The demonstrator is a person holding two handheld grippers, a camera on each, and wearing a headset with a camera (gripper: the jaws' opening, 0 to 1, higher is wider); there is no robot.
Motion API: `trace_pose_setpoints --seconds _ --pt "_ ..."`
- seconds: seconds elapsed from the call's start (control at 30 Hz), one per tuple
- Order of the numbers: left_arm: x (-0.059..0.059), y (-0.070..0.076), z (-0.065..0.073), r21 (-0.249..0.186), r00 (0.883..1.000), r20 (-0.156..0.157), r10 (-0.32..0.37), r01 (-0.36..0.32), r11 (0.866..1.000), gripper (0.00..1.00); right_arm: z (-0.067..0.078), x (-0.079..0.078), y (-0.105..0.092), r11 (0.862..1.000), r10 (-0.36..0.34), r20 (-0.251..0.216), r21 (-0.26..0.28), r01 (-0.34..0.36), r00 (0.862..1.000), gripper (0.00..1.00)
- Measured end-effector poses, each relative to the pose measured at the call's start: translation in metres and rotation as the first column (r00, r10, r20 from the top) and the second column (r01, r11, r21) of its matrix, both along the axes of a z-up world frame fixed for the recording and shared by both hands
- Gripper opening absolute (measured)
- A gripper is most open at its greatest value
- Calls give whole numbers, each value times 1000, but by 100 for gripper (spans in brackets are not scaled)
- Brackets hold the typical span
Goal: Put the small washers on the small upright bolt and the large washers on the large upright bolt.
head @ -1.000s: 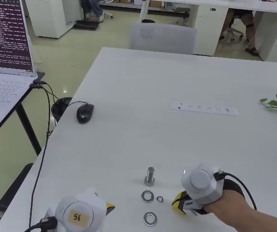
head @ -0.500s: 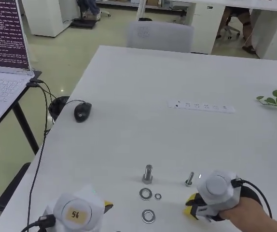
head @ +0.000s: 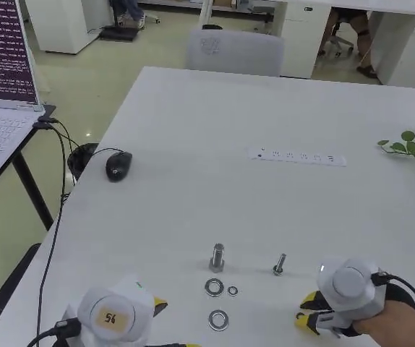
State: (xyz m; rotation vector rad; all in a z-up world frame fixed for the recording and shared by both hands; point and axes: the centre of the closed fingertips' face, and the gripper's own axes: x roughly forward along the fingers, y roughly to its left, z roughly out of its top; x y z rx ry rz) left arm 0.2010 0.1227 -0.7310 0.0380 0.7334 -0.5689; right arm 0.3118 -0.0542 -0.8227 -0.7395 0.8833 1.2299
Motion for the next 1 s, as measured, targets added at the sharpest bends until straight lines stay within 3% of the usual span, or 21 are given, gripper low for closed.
trace_pose_setpoints --seconds 0.13,0.27,0.43,0.57,0.67,1.0 --pt "-1 -1 -1 2 1000 -4 -4 4 1000 56 0 -2 -2 1000 0 -6 -11 0 1000 21" --pt "0 -5 -2 -1 1000 -4 -11 10 1000 56 -1 -4 0 996 35 -3 -77 -35 999 20" --pt "3 -12 0 -2 1000 3 -23 23 1000 56 -2 -2 -1 995 11 -2 -100 -11 1000 15" --pt "3 -11 1 -5 1000 5 -23 23 1000 56 -1 -2 -1 997 -20 -7 -75 19 1000 15" --pt "2 -9 0 -3 1000 3 -21 21 1000 56 -1 3 5 994 -105 -24 -24 104 994 13" --pt "4 -5 2 3 1000 7 -17 17 1000 56 -1 5 22 996 -94 -7 -6 94 996 13"
